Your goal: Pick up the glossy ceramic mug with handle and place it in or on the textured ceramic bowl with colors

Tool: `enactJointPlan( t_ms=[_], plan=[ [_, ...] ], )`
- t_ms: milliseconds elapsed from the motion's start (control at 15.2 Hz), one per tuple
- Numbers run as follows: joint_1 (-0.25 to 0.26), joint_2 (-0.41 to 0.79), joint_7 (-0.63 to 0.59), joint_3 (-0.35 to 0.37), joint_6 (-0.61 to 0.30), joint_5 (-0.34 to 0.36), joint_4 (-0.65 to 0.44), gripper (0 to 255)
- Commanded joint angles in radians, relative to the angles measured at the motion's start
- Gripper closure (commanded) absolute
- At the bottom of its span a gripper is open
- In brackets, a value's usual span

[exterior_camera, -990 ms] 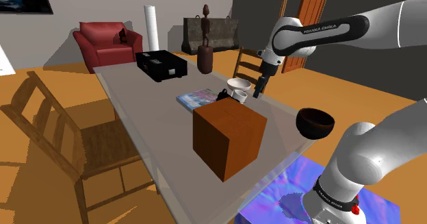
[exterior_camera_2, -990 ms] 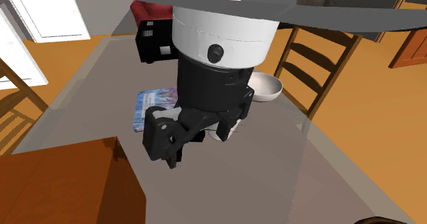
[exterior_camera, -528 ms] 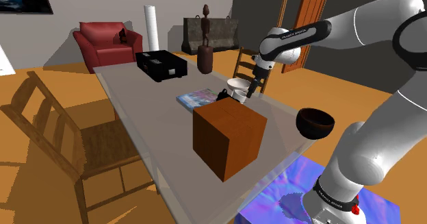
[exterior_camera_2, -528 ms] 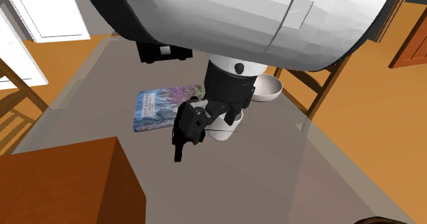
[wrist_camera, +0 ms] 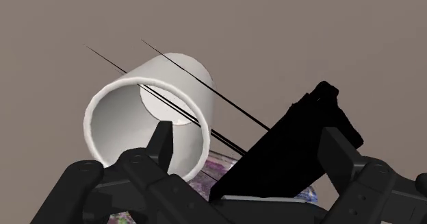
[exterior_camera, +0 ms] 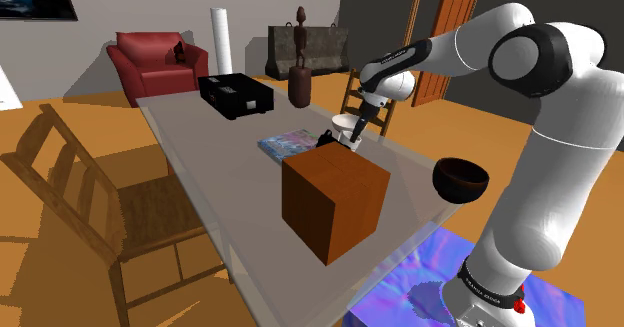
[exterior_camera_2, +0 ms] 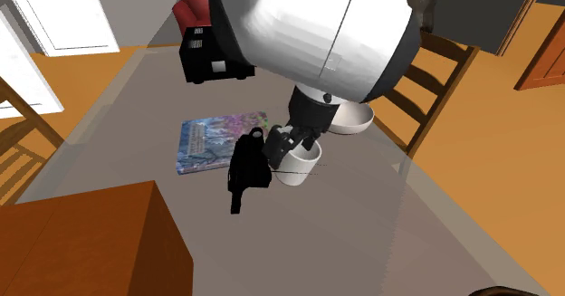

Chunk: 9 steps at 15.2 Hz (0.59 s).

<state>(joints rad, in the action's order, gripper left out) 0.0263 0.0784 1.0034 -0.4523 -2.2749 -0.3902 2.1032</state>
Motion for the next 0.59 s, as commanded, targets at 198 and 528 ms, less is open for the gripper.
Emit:
enactJointPlan(
  t_ms=[198,528],
  plan=[
    [-0.027,0.117,0.094,0.007,-0.009,-0.094,-0.087,0],
    [-0.028,0.17,0.123,0.026,-0.059,-0.141,-0.081,0]
  ],
)
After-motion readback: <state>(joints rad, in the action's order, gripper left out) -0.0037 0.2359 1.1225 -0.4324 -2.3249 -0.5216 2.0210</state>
